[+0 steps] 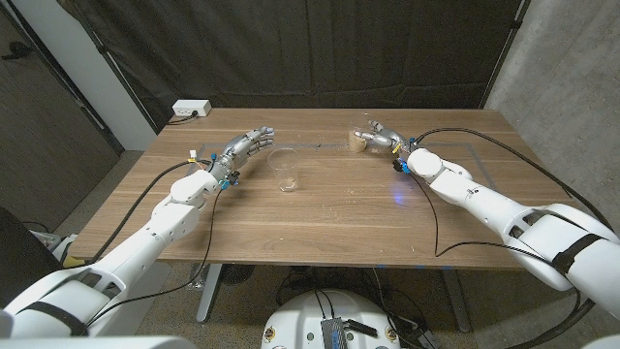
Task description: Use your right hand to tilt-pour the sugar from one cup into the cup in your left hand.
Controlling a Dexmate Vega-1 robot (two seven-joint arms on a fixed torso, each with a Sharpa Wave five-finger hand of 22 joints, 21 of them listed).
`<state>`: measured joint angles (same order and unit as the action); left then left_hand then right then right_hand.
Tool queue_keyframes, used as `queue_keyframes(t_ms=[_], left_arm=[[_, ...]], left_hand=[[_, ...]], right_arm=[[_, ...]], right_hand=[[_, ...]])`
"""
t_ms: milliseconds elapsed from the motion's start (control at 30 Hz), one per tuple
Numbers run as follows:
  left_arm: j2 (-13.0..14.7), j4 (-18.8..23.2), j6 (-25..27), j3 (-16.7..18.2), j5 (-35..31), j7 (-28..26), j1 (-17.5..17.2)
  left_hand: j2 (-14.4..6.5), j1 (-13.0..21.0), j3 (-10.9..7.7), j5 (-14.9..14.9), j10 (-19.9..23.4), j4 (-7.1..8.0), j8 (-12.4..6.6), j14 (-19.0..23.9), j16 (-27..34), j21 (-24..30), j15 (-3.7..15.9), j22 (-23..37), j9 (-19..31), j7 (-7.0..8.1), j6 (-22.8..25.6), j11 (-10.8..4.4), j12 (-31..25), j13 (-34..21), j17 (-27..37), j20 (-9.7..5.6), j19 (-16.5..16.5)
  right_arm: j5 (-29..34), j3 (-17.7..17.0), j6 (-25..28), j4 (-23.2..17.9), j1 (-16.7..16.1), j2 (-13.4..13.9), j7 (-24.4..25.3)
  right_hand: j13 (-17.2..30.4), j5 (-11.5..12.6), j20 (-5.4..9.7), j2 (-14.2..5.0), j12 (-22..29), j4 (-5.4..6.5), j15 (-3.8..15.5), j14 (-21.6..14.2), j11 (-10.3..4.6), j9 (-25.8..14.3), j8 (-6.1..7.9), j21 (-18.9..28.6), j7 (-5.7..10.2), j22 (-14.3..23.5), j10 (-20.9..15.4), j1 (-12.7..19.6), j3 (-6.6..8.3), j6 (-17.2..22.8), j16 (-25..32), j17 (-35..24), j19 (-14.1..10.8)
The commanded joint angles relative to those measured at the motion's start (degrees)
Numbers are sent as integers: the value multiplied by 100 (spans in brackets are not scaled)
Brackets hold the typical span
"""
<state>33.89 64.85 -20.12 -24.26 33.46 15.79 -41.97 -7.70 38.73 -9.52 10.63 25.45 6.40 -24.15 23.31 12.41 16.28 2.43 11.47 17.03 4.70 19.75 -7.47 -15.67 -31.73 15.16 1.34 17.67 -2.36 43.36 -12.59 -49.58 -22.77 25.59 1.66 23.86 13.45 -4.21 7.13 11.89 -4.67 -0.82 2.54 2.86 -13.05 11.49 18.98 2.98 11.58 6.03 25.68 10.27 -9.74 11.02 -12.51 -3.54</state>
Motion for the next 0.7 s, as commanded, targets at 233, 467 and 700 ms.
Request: queue_keyframes(t_ms=[233,467,700], left_arm=[[-41,-255,-125,-2,6,150,122],[-16,-279,-125,-1,-9,187,174],[20,-264,-95,10,-3,197,176]], left_hand=[[3,-20,-63,15,-34,-20,23,-34,-5,-10,571,13,6,-20,4,-8,24,-34,-4,13,-10],[7,-23,-69,14,-35,-24,31,-43,-6,-12,566,13,6,-13,-11,-11,28,-35,-7,13,-13],[14,-25,-76,13,-31,-32,38,-49,-6,-14,569,13,5,-7,-23,-7,31,-36,-10,12,-17]], right_arm=[[-241,-15,-458,559,122,-459,-83],[-347,-7,-742,1118,317,-735,-105],[-425,3,-877,1566,431,-969,56]], right_hand=[[-5,49,-4,43,45,-38,-10,0,31,-16,29,-11,-6,21,16,58,6,-87,16,5,-52],[-12,70,4,45,59,-59,-26,-40,44,-15,36,-6,-16,22,0,84,8,-92,34,12,-78],[-19,96,-5,36,67,-88,-41,-73,56,-14,46,5,-40,22,-2,131,20,-94,48,21,-123]])
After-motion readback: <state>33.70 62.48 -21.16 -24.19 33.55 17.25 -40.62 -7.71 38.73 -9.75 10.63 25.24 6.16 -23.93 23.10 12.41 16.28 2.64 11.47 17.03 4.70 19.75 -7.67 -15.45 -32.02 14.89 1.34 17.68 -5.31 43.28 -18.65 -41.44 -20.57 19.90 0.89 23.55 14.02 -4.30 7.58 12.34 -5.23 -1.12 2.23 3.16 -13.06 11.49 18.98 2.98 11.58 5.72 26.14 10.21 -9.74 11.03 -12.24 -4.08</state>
